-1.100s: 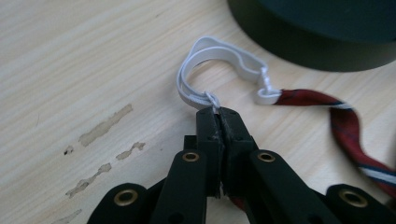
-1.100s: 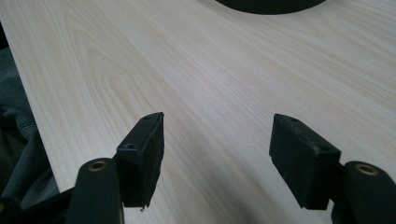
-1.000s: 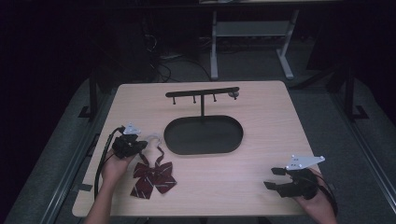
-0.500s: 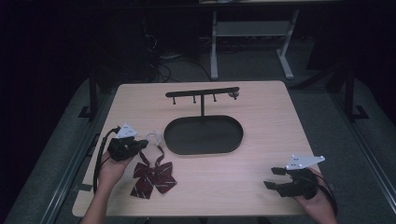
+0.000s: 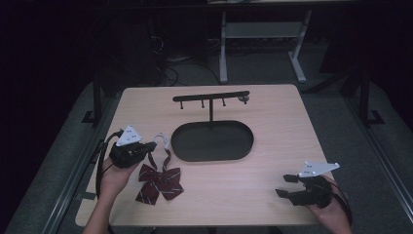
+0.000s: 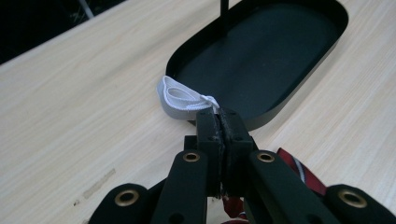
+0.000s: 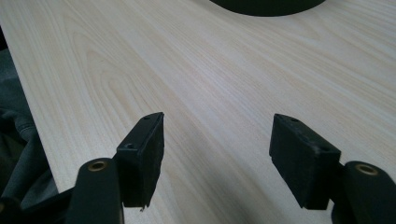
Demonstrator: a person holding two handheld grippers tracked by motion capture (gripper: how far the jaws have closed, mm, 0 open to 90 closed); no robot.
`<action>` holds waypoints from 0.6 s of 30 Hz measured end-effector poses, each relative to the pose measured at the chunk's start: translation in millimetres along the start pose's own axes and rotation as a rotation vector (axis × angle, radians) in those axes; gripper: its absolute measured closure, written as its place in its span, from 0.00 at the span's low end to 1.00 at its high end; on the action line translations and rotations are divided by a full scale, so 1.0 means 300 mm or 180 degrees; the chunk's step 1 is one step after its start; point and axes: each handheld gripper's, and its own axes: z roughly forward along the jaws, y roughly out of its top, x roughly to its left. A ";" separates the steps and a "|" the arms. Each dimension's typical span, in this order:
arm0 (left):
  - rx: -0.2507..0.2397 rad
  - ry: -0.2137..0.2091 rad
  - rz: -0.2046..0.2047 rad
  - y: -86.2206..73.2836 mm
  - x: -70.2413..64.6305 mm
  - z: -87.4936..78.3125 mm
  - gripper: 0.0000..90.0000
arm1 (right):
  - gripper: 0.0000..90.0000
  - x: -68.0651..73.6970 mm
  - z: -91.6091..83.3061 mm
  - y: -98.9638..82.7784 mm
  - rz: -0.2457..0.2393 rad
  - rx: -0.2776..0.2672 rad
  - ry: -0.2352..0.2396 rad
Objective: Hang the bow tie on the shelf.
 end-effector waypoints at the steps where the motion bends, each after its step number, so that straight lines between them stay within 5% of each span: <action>1: -0.0008 -0.0002 0.0004 0.005 -0.004 -0.005 0.98 | 0.39 0.000 0.000 0.000 0.0004 0.0002 -0.0001; 18: -0.0229 -0.0057 0.0129 0.109 -0.048 -0.073 0.98 | 0.39 -0.005 0.002 0.000 -0.0002 -0.0010 0.0006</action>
